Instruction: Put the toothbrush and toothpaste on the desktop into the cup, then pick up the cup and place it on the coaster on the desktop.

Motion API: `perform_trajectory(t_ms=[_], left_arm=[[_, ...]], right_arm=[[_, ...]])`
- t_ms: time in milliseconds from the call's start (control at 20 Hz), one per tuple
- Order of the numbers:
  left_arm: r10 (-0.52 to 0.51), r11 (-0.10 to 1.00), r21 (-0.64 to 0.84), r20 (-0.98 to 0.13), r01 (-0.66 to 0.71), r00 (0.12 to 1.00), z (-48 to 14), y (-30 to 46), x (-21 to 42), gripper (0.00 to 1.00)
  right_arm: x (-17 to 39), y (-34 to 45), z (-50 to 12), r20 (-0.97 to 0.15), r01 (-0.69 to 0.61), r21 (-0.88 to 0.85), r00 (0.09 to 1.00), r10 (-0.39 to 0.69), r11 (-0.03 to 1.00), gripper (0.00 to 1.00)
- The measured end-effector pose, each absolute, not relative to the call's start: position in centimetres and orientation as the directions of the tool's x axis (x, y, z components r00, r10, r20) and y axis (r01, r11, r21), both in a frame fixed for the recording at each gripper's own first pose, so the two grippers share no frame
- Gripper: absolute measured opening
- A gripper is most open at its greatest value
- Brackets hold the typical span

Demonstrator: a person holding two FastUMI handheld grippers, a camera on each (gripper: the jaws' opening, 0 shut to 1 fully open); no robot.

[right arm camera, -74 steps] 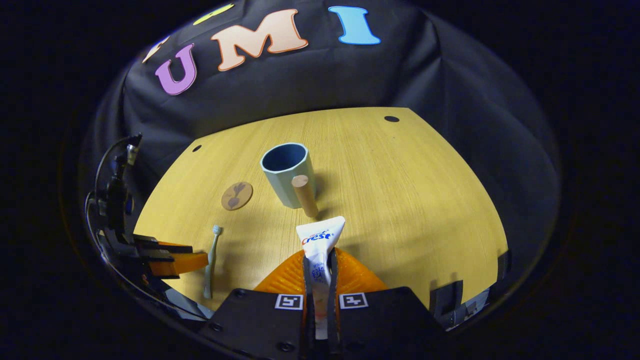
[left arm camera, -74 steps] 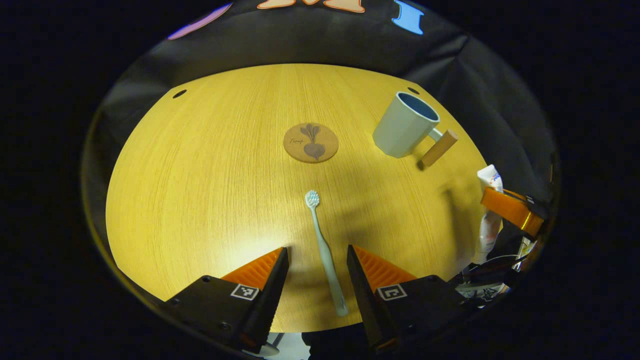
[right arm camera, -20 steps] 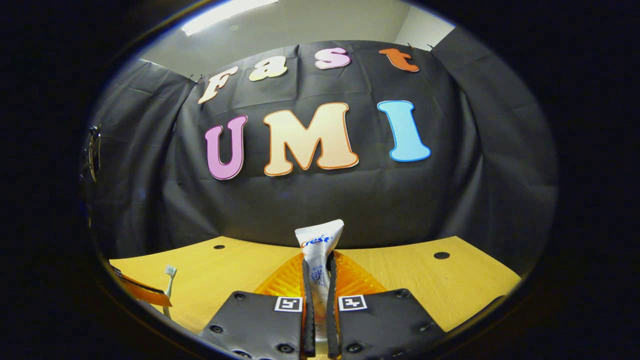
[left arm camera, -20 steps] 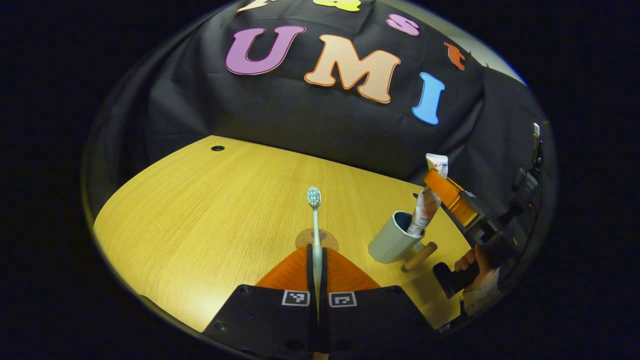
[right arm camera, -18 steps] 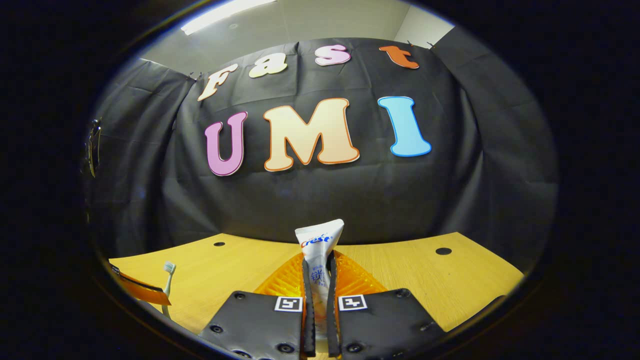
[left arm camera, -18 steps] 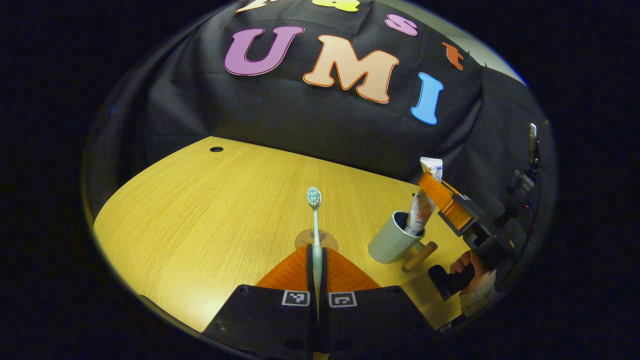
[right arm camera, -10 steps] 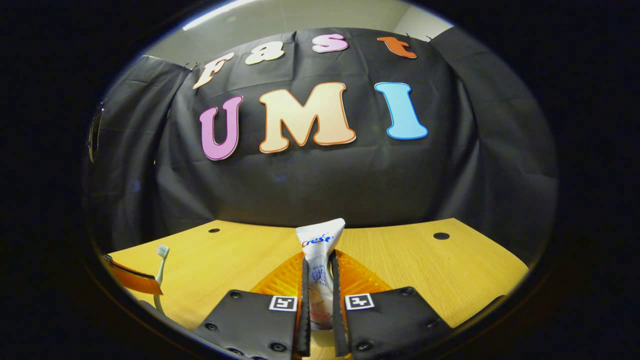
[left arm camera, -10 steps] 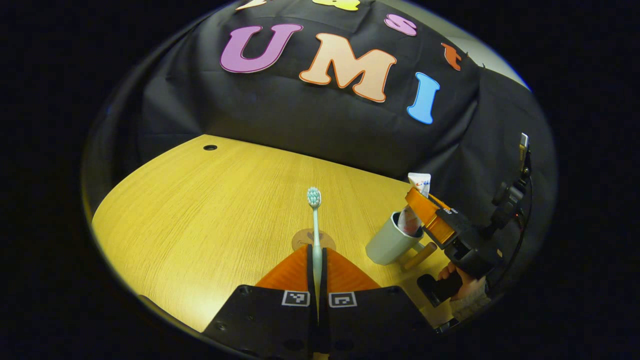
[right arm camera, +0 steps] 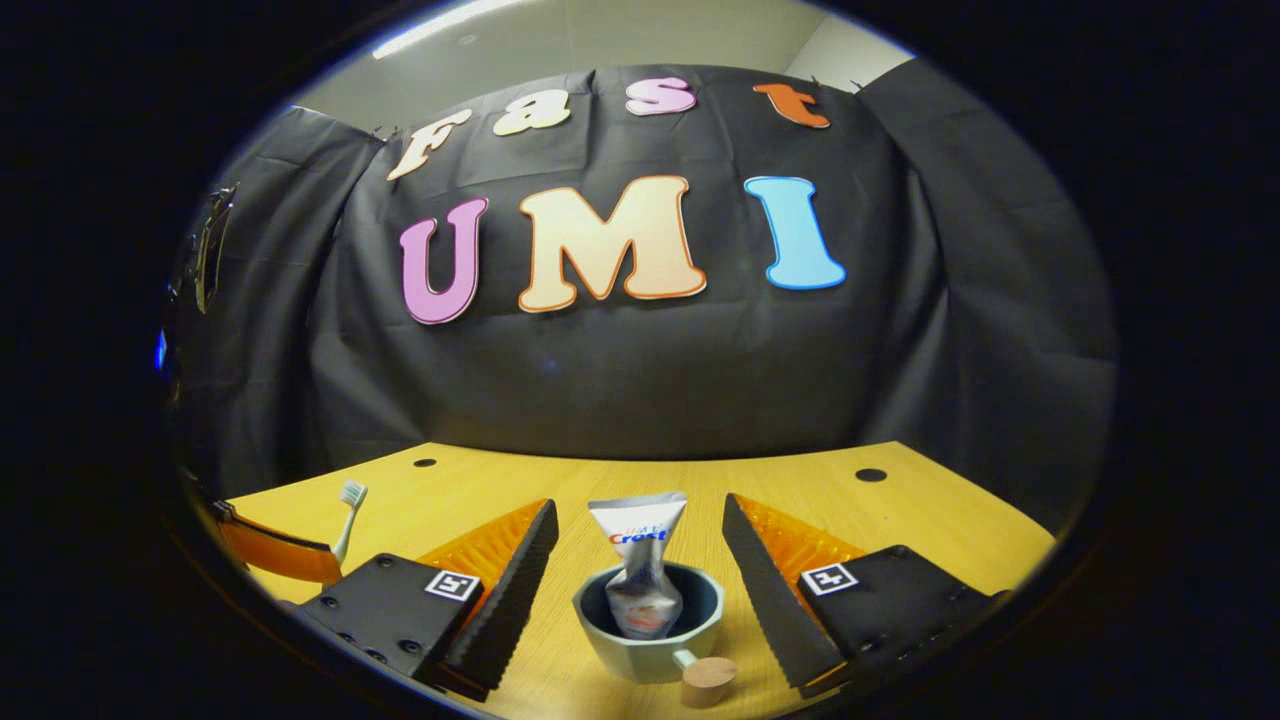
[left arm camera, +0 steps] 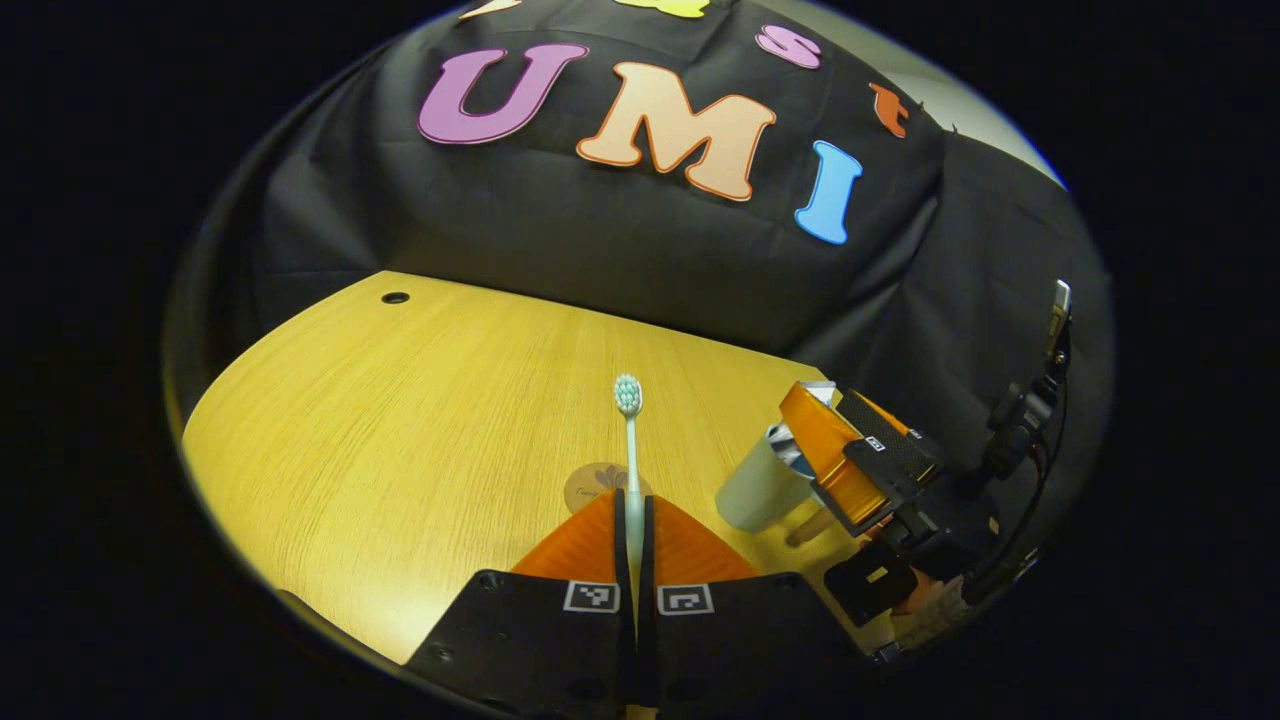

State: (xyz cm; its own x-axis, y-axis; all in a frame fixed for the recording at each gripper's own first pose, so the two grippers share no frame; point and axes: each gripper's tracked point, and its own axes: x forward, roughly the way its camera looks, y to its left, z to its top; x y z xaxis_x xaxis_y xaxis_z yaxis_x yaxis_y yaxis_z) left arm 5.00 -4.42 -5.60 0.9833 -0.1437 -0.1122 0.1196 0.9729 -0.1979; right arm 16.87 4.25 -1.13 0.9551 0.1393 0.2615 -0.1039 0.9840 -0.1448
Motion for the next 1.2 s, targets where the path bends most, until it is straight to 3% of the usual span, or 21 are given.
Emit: perform_trajectory(t_ms=[750, 1050, 1200], left_arm=[[-0.366, 0.916, -0.14, 0.099, 0.377, 0.925, 4.4, -15.5, 8.2, 0.0], [-0.472, 0.875, 0.017, 0.253, 0.484, 0.845, 8.9, -21.1, 9.8, 0.0], [-0.507, 0.859, 0.08, 0.276, 0.506, 0.816, 8.6, -22.7, 11.0, 0.0]], right_arm=[[8.8, -9.3, 1.7, 0.254, 0.144, -0.121, 0.961, -0.109, 0.982, 0.99], [5.8, -12.6, 0.2, 0.228, 0.194, -0.093, 0.959, -0.168, 0.977, 0.99], [4.5, -13.0, -0.3, 0.23, 0.209, -0.108, 0.956, -0.179, 0.972, 0.99]])
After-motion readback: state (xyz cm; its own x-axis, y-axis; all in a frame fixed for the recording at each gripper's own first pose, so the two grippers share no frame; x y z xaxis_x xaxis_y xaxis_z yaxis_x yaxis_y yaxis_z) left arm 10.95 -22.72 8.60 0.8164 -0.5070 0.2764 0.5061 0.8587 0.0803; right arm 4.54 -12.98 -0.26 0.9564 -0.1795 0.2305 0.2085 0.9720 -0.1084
